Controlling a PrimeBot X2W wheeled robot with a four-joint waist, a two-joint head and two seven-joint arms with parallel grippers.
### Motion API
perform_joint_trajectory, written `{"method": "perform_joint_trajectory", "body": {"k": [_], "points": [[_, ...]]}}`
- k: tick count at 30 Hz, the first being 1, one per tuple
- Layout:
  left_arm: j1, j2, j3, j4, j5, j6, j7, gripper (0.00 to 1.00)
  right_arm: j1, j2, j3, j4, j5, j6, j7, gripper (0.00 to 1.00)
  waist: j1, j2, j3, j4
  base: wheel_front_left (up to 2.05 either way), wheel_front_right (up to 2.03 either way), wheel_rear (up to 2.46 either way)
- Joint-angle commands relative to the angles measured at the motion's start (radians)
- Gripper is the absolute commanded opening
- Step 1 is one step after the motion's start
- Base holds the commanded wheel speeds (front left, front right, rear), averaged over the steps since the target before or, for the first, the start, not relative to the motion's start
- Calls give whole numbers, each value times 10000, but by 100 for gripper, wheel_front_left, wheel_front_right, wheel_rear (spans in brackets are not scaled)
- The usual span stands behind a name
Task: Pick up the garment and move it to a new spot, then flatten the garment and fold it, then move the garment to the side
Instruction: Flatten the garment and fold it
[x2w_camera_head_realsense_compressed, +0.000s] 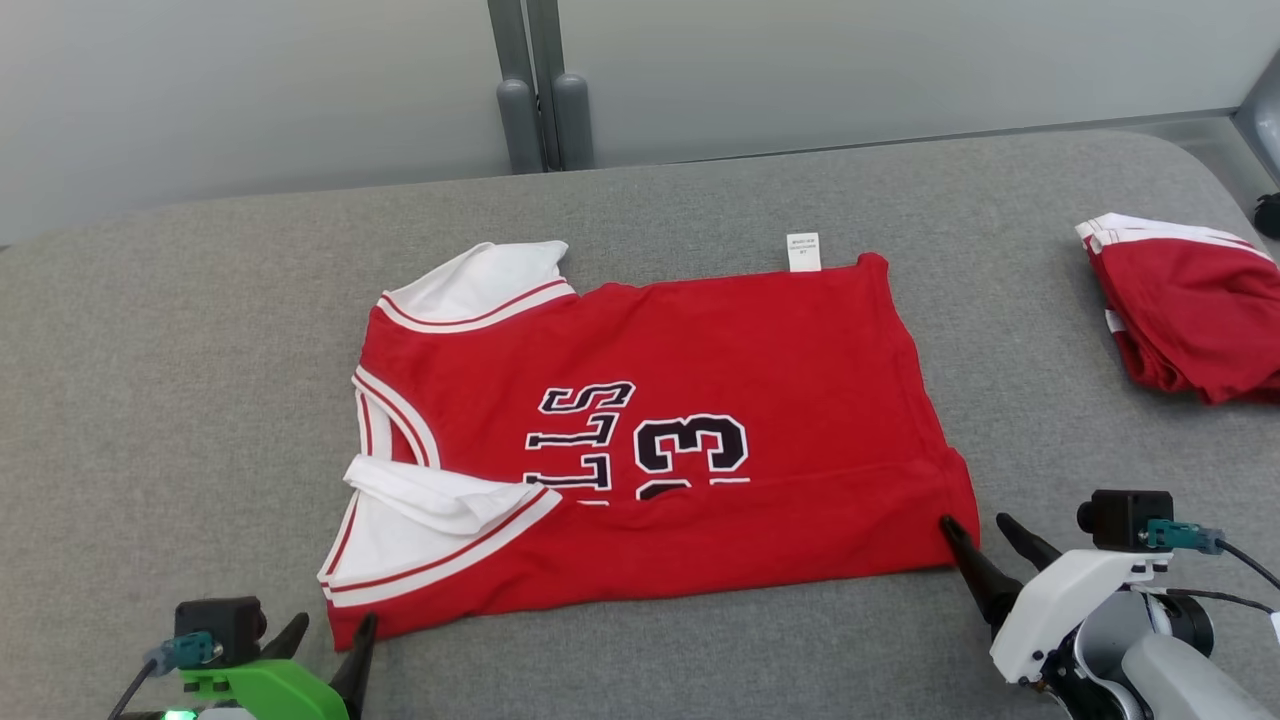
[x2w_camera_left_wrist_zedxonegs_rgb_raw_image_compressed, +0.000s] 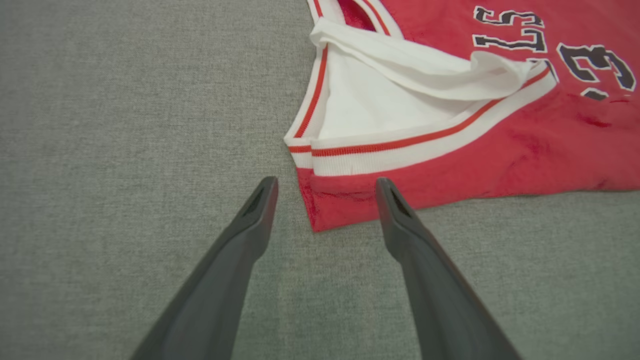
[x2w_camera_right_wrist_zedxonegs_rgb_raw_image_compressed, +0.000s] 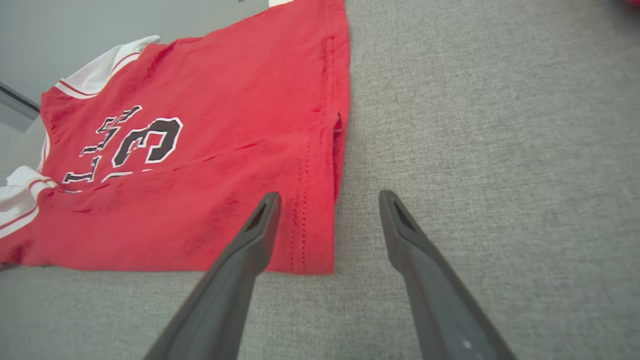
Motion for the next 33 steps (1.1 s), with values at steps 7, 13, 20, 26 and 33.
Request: {"method": "perform_joint_trajectory", "body": {"k": [7, 13, 20, 26, 33], "points": [[-826, -437, -330, 1058, -218, -572, 1022, 100, -555, 147, 405, 451, 163, 0, 398, 100, 0, 0, 178, -86, 0, 0, 0], [-1171, -768, -437, 1936, -383, -789, 1402, 100, -788, 140, 734, 565, 326, 0, 568, 69, 0, 0, 189, -173, 0, 0, 0], [-1222, -841, -528, 2312, -525, -1120, 1740, 0, -893, 14, 1060, 512, 615, 0, 644, 0, 0, 0, 6, -153, 0, 0, 0], [-1125, -328, -693, 1695, -575, -1124, 2407, 0, -879, -502, 1231, 180, 902, -2, 1045, 0, 0, 0, -289, -64, 0, 0, 0], [-588, 482, -580, -75, -912, -540, 3037, 0, -347, -1217, 1212, -533, 1268, -2, 2088, 0, 0, 0, -614, -8, 0, 0, 0]]}}
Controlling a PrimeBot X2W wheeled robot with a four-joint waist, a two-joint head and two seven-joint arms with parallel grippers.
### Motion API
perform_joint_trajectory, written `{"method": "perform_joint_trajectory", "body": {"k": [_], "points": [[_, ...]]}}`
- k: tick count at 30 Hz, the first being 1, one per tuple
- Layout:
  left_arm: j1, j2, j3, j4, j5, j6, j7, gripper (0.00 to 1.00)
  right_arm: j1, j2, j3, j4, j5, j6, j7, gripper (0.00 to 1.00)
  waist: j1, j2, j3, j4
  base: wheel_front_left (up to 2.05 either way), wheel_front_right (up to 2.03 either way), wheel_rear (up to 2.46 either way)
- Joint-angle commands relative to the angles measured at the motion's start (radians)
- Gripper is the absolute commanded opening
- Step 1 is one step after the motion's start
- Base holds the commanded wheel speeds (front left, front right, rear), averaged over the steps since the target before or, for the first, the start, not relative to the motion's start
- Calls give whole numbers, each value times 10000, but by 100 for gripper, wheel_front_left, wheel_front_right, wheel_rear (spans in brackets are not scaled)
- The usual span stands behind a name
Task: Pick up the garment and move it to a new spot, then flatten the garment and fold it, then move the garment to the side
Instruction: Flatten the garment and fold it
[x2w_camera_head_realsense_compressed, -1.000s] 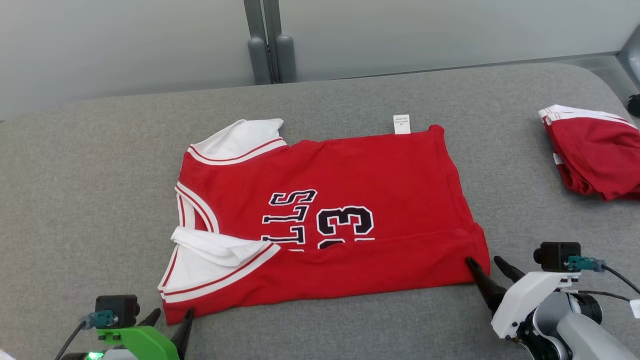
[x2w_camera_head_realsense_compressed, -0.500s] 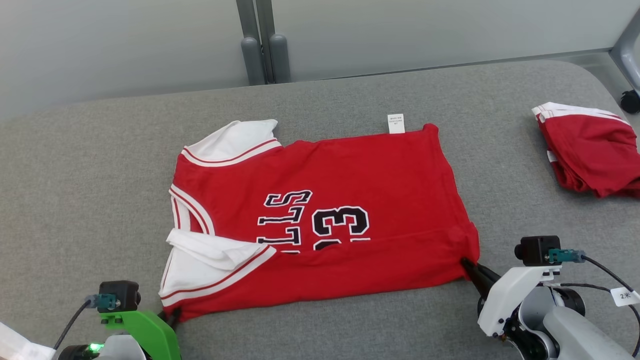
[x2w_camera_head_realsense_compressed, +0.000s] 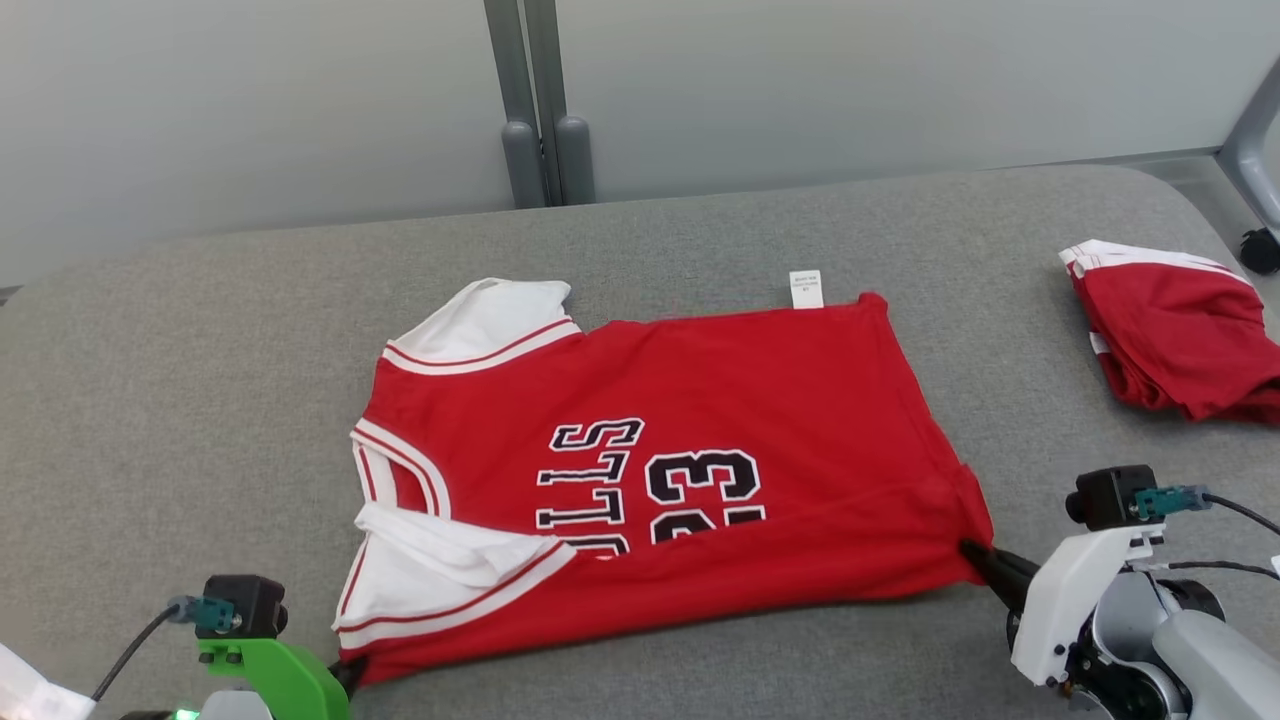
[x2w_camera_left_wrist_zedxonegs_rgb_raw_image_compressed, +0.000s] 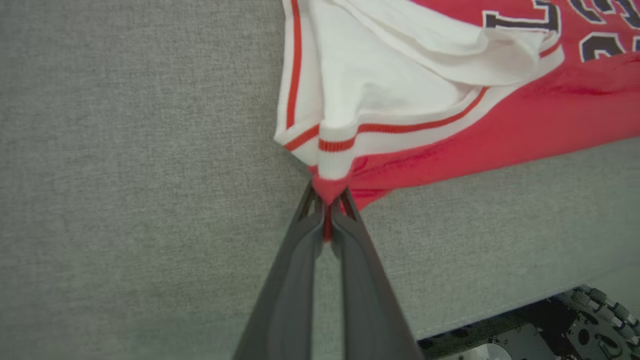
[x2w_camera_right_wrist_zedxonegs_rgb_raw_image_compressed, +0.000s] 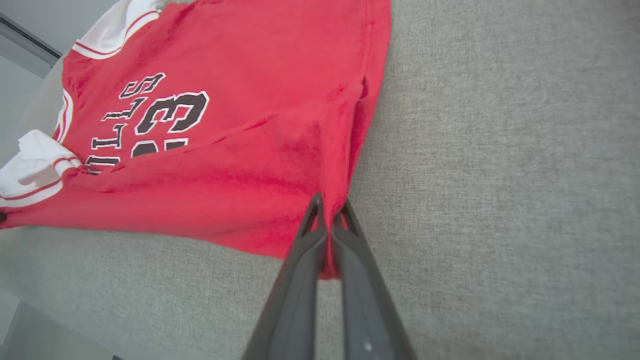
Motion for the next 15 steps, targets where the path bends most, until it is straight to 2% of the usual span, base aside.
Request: {"method": "perform_joint_trajectory", "body": {"k": [1, 7, 8, 12, 14, 15], "points": [[268, 194, 44, -249, -147, 146, 73, 0, 264, -148, -38, -115, 82, -4, 162, 0, 0, -1, -103, 25, 0, 0, 0], [1161, 1130, 0, -2007, -407, 936, 610, 0, 1100, -602, -408, -903, 144, -5, 862, 0, 0, -1, -195, 48, 0, 0, 0], [1447, 1409, 12, -2537, -535, 1198, 732, 0, 1408, -656, -624, -1101, 138, -7, 1094, 0, 0, -1, -189, 53, 0, 0, 0], [1884, 1616, 13, -3163, -772, 1498, 826, 0, 1907, -565, -1044, -1250, -21, -8, 1558, 0, 0, -1, -155, 48, 0, 0, 0], [1979, 1640, 4, -3225, -825, 1588, 843, 0, 2069, -435, -1217, -1361, -67, -8, 1820, 21, 0, -1, -124, 40, 0, 0, 0], [2038, 1644, -40, -3233, -862, 1620, 897, 18, 2133, -389, -1290, -1411, -114, -8, 1923, 33, 0, -1, -112, 34, 0, 0, 0]]}}
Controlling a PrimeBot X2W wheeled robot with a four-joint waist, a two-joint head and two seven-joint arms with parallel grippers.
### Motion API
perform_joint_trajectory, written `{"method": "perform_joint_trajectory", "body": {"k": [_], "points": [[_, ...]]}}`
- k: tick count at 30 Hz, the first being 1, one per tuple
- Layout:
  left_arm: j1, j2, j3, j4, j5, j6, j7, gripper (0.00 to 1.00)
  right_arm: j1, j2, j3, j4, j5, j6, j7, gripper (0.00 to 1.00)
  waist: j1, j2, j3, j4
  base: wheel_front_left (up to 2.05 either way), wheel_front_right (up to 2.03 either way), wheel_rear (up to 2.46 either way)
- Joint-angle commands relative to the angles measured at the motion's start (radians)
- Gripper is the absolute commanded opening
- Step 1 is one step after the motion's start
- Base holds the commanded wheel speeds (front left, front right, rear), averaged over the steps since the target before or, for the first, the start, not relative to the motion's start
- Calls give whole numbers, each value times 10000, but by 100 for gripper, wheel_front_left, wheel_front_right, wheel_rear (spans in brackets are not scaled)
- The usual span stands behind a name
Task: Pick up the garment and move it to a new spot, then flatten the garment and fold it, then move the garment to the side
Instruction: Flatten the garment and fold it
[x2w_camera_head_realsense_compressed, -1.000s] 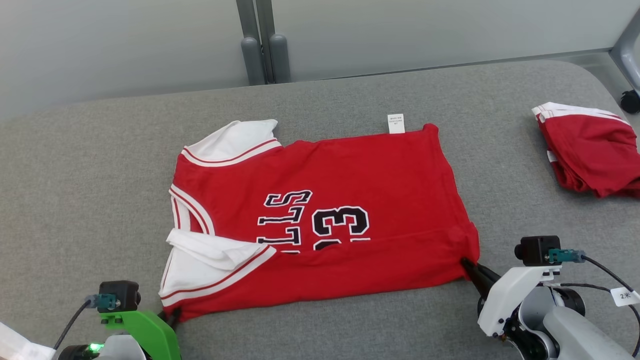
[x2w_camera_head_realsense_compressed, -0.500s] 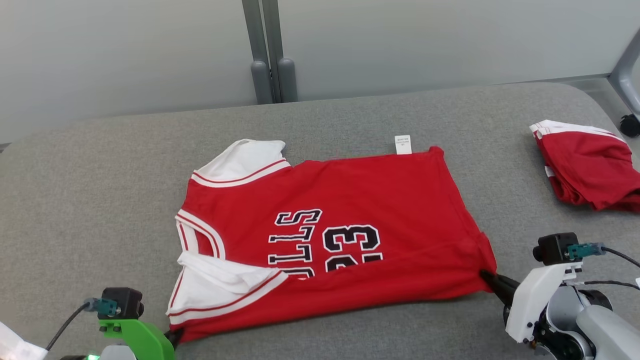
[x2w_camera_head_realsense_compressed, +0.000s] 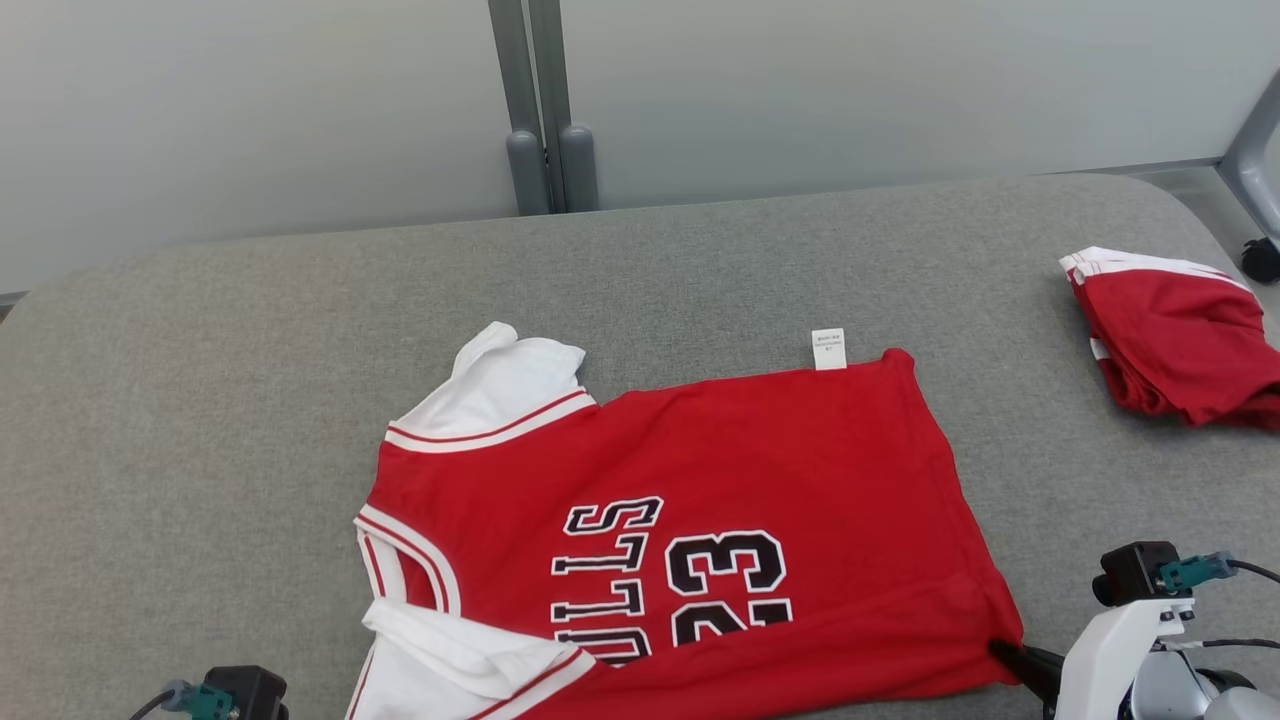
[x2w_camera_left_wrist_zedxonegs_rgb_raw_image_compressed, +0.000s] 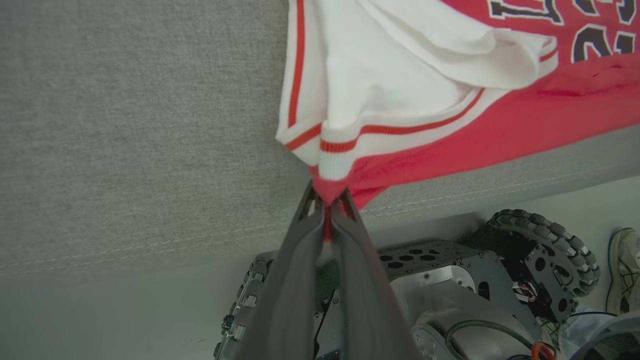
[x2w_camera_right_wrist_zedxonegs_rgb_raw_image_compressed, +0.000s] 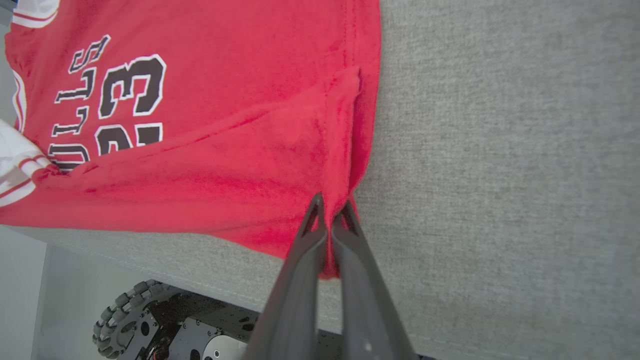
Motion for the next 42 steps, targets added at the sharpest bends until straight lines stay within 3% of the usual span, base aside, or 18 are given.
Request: {"method": "perform_joint_trajectory", "body": {"k": [1, 2, 3, 4, 14, 19, 23, 34, 42], "points": [[203, 78, -10, 33, -103, 106, 36, 60, 158, 31, -153, -89, -140, -14, 116, 42, 0, 0, 28, -18, 0, 0, 0], [210, 55, -3, 50, -107, 126, 7, 100, 208, 94, -255, -155, -203, -14, 202, 71, 0, 0, 44, -34, 0, 0, 0], [203, 53, 4, 67, -97, 156, -7, 100, 252, 158, -342, -209, -256, -14, 270, 91, 0, 0, 54, -48, 0, 0, 0], [158, 89, 9, 82, -8, 166, -43, 100, 306, 209, -466, -300, -328, -14, 335, 100, 0, 0, 65, -63, 0, 0, 0], [-1371, 464, 747, -161, 824, -96, -717, 100, 7, 411, -2015, -1907, -1130, -8, -7, 100, 0, 0, 301, -113, 0, 0, 0], [-2890, 400, 819, 83, 1388, -688, -314, 100, -808, 705, -2500, -2053, -1734, -8, -472, 100, 0, 0, 941, -122, 0, 0, 0], [-4598, -41, 527, 792, 1861, -1451, 684, 100, -1876, 919, -2601, -1622, -2003, -8, -474, 100, 0, 0, 1662, -69, 0, 0, 0], [-8452, -2065, -124, 3778, 2337, -3584, 2371, 100, -4985, 1205, -1988, 588, -2262, -8, -228, 100, 0, 0, 3387, -183, 0, 0, 0], [-10055, -2811, -576, 5594, 2782, -4220, 2669, 100, -6489, 1560, -967, 1766, -2038, -8, -473, 100, 0, 0, 4261, -578, 0, 0, 0]]}}
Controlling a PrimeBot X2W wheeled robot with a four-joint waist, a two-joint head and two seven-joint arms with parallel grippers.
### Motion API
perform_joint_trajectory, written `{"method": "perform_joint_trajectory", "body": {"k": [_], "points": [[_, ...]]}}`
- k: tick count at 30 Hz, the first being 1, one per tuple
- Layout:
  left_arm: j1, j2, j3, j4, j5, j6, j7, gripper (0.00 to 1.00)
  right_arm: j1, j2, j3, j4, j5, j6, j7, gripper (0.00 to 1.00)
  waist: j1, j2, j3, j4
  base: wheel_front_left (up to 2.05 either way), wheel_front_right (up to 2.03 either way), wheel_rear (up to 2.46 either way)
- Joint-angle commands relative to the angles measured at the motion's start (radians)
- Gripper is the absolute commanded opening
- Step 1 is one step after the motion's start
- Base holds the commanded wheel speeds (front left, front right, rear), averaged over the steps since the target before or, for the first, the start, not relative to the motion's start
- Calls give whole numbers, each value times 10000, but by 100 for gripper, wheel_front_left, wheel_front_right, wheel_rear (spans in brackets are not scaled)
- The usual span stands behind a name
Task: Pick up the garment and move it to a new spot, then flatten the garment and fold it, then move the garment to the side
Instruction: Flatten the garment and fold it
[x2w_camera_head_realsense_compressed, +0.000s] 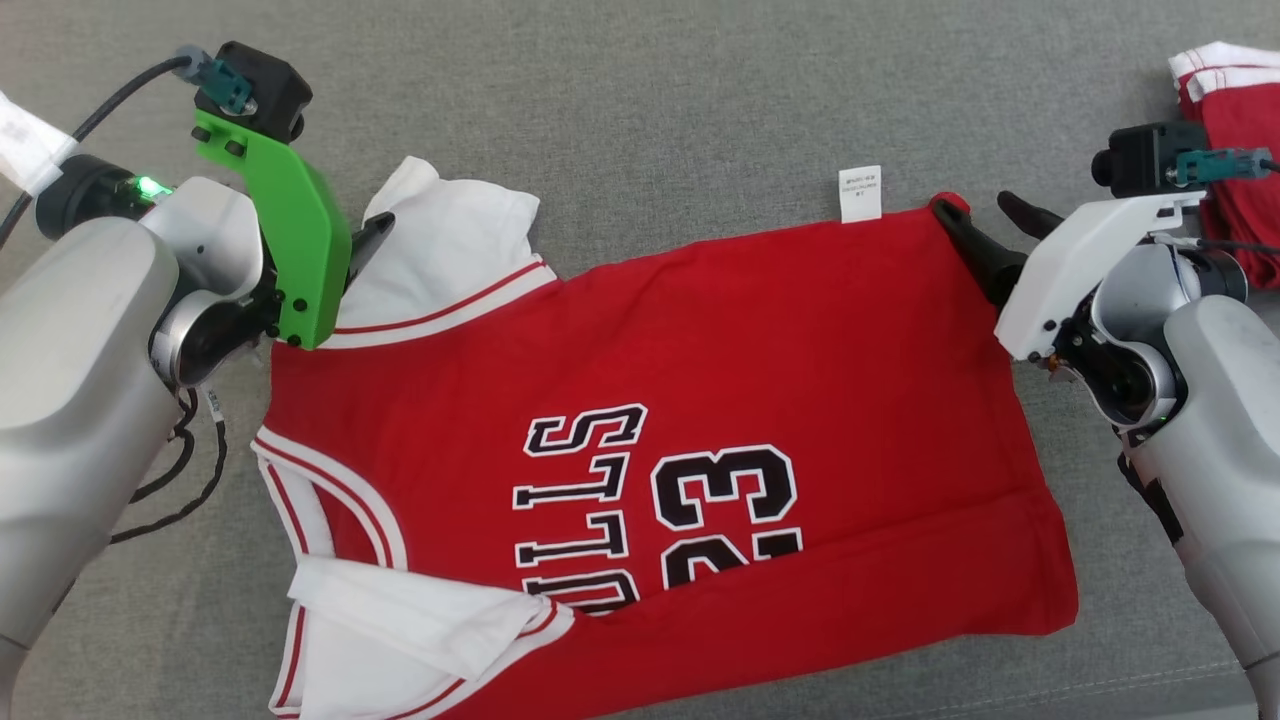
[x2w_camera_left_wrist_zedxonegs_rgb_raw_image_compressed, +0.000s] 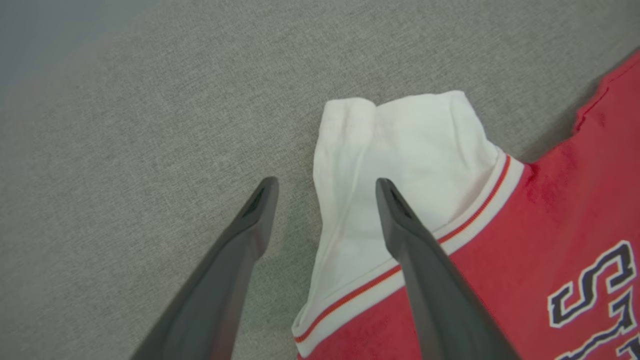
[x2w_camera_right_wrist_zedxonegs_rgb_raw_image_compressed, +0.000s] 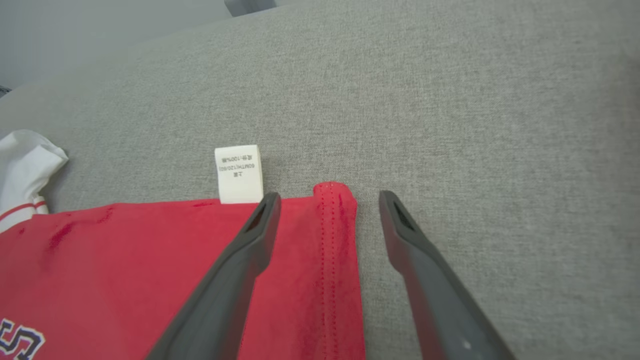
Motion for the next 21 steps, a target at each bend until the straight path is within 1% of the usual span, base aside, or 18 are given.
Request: {"method": "perform_joint_trajectory", "body": {"k": [1, 7, 12, 13, 14, 15, 16, 17, 18, 19, 21], "points": [[-286, -74, -91, 186, 107, -85, 14, 100, -261, 45, 148, 166, 86, 0, -88, 100, -1, 0, 530, -356, 0, 0, 0], [-893, -325, -423, 912, 281, -211, -114, 100, -934, 275, 854, 818, 341, 0, -348, 100, -1, 0, 930, -634, 0, 0, 0], [-1236, -440, -653, 1517, 458, -227, -273, 100, -1171, 395, 1490, 1233, 645, -2, -358, 100, -1, 0, 1040, -718, 0, 0, 0], [-1303, -450, -668, 1663, 453, -229, -315, 100, -1208, 400, 1606, 1302, 710, -2, -389, 89, -1, 0, 1038, -719, 0, 0, 0], [-1336, -467, -685, 1778, 435, -231, -314, 81, -1238, 405, 1711, 1347, 767, -2, -418, 75, -1, 0, 1031, -716, 0, 0, 0], [-1352, -494, -710, 1904, 412, -233, -350, 45, -1252, 401, 1849, 1396, 849, 0, -441, 60, -1, 0, 1008, -707, 0, 0, 0], [-1365, -513, -732, 1982, 387, -234, -374, 29, -1258, 382, 1937, 1426, 904, 0, -480, 50, -1, 0, 976, -692, 0, 0, 0], [-1384, -528, -753, 2068, 346, -230, -391, 2, -1277, 369, 2039, 1457, 982, 0, -543, 47, -1, 0, 928, -668, 0, 0, 0], [-1391, -545, -766, 2122, 304, -233, -399, 0, -1292, 353, 2125, 1467, 1041, 0, -605, 40, -1, 0, 883, -645, 0, 0, 0], [-1394, -572, -774, 2185, 243, -236, -413, 0, -1327, 280, 2220, 1473, 1116, 0, -709, 25, -1, 0, 816, -608, 0, 0, 0], [-1399, -633, -789, 2258, 216, -240, -485, 0, -1323, 189, 2348, 1540, 1224, 0, -817, 0, -1, 0, 720, -549, 0, 0, 0]]}}
